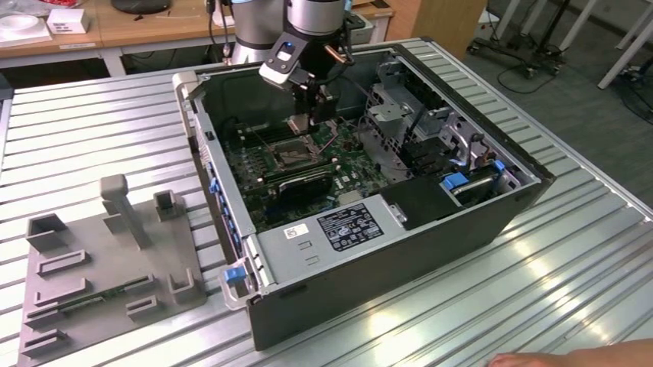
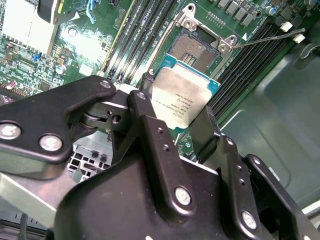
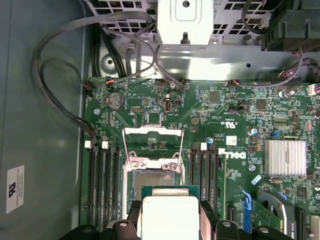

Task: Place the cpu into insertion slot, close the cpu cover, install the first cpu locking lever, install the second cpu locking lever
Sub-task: 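Place the cpu into insertion slot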

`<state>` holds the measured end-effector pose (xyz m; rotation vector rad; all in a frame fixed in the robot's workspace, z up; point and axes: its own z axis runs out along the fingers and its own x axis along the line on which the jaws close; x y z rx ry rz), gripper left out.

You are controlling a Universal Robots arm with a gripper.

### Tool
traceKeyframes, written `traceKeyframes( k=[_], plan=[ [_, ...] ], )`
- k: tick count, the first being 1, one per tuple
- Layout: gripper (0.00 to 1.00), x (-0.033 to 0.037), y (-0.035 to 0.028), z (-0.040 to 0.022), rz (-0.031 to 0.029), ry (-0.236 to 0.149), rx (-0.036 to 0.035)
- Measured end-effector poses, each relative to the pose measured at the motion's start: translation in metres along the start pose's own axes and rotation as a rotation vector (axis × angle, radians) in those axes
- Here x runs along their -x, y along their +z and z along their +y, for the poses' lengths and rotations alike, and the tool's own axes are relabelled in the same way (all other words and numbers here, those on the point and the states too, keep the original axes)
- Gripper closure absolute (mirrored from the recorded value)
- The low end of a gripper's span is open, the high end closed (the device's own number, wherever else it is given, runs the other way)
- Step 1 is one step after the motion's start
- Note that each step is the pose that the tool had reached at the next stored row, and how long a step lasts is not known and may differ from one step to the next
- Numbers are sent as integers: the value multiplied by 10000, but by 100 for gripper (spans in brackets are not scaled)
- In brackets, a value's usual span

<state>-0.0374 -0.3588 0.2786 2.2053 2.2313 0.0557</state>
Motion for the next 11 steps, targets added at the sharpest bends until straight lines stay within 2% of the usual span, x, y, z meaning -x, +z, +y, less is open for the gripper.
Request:
traceKeyframes(
  k=[6, 11],
  plan=[
    [46, 0, 16, -1, 1, 0, 0],
    [46, 2, 74, -2, 0, 0, 0]
  ],
)
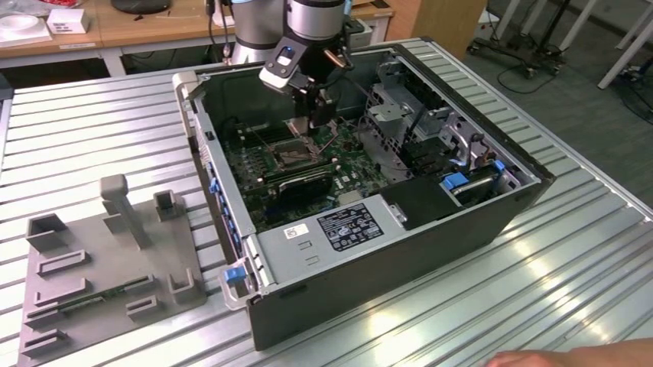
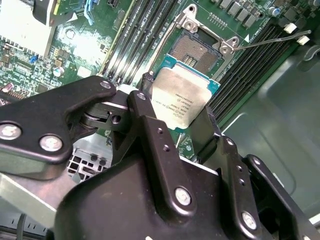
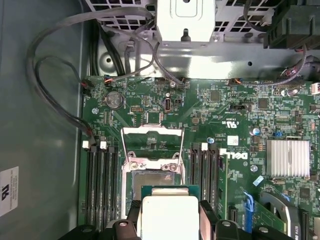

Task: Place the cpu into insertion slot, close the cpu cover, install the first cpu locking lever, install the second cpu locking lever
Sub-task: 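Place the cpu into insertion slot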

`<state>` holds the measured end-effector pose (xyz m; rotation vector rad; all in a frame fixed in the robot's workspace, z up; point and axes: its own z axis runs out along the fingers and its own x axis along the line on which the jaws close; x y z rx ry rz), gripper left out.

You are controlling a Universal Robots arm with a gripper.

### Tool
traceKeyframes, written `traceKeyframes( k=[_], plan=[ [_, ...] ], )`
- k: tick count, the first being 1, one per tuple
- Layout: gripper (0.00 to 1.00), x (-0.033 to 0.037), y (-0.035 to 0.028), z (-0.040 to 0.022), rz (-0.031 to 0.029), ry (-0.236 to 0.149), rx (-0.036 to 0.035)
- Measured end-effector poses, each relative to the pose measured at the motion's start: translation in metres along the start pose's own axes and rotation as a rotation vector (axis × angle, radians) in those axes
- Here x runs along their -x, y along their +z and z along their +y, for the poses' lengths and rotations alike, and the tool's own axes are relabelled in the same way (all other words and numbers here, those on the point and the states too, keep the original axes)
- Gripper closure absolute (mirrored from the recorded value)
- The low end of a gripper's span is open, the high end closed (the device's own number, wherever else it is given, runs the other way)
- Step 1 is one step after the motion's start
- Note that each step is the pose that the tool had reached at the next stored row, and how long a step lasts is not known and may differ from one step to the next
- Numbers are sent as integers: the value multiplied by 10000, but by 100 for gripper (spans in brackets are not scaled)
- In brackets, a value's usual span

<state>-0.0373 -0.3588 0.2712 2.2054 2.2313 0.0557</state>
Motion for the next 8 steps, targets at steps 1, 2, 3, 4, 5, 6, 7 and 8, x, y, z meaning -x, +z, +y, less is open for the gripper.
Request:
traceKeyframes(
  k=[1, 2, 3, 4, 5, 6, 7, 8],
  plan=[
    [46, 0, 15, -1, 0, 0, 0],
    [46, 1, 29, -1, 0, 0, 0],
    [46, 1, 43, -1, -1, 0, 0],
    [46, 2, 58, -2, 0, 0, 0],
    [46, 2, 73, -2, 0, 1, 0],
    [46, 3, 87, -3, 0, 1, 0],
    [46, 3, 101, -3, 0, 0, 0],
    [46, 3, 112, -3, 0, 1, 0]
  ],
)
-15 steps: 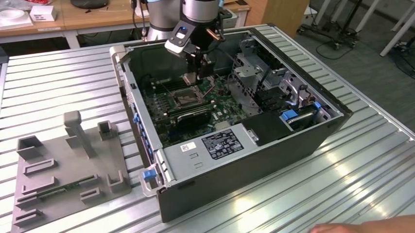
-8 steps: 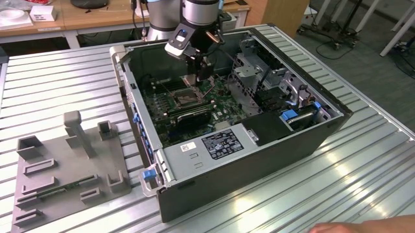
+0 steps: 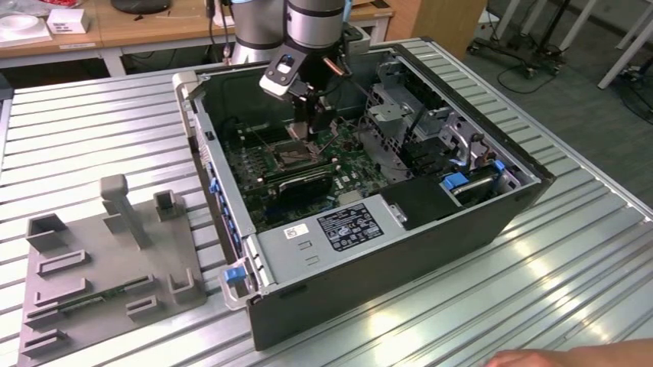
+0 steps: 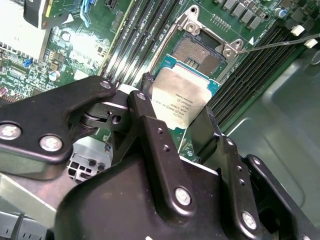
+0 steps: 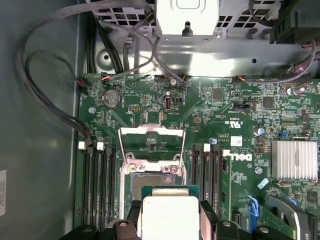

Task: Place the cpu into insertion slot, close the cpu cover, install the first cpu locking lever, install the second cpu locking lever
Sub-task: 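Place the cpu into insertion slot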

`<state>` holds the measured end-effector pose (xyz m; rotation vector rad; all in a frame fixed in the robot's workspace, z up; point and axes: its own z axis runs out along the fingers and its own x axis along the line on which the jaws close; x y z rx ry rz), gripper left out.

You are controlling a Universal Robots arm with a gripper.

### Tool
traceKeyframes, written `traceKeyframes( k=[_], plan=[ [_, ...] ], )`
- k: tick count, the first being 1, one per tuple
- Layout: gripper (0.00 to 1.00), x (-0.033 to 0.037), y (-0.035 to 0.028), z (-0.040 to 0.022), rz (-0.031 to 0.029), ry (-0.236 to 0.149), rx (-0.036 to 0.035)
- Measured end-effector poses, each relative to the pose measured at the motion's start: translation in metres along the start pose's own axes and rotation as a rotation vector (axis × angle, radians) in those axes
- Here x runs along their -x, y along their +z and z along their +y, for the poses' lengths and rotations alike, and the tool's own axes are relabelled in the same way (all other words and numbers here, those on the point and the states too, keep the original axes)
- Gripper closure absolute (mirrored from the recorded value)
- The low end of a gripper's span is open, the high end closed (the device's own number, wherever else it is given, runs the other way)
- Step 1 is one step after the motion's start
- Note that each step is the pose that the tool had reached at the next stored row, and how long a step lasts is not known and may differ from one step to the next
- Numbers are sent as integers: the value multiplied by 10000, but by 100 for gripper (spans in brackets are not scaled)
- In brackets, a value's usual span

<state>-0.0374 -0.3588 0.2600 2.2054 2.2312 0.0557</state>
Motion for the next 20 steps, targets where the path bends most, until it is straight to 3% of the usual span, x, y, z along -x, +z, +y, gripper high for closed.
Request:
traceKeyframes(
  k=[20],
  plan=[
    [46, 1, 40, -1, 1, 0, 1]
  ],
)
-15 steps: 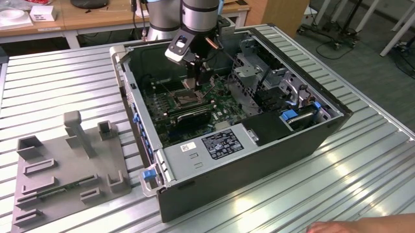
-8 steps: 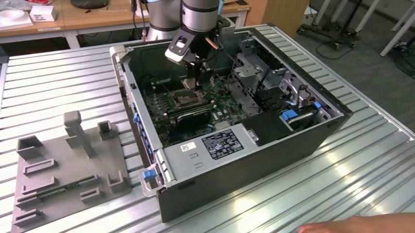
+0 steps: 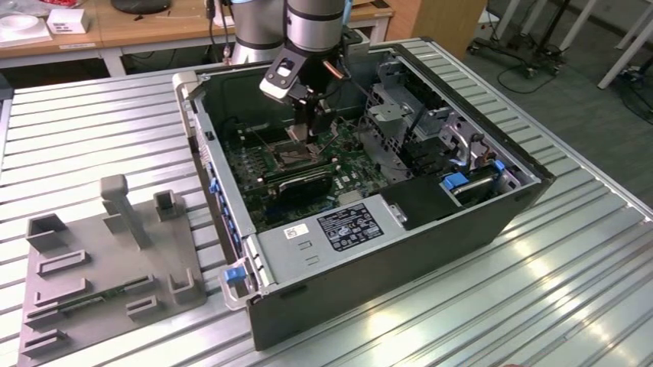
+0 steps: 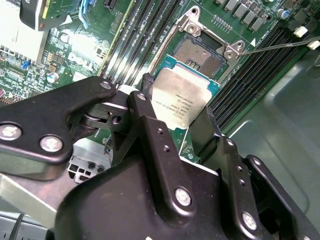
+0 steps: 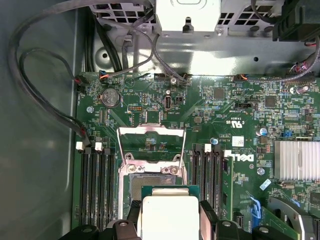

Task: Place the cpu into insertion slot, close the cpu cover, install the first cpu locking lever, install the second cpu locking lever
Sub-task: 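Place the cpu into insertion slot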

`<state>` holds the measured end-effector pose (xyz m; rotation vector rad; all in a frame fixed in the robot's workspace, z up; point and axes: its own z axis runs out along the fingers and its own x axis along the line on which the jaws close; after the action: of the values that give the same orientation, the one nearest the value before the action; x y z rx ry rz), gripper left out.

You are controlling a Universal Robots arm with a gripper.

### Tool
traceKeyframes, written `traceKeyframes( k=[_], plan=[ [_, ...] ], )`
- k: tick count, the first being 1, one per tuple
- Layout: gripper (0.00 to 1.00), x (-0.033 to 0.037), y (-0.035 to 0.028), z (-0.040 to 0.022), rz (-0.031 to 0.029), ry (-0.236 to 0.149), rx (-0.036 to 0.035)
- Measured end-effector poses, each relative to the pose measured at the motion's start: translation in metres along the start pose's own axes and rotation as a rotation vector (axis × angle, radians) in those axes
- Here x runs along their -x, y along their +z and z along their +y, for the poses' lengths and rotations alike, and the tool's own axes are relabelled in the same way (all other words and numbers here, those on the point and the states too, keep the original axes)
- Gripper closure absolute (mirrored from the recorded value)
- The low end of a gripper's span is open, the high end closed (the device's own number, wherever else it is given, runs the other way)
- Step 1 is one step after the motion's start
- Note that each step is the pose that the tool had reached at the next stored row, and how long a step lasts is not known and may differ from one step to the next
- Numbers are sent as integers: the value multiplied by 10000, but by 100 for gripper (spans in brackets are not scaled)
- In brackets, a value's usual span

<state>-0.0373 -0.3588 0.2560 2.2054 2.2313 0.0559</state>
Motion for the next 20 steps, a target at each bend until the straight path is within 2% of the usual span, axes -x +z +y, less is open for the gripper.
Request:
traceKeyframes(
  k=[6, 12, 20],
  plan=[
    [46, 0, 17, 0, 0, 0, 0],
    [46, -3, 78, -3, -2, 2, -1],
    [46, -102, 165, -4, 3, 6, 1]
  ],
)
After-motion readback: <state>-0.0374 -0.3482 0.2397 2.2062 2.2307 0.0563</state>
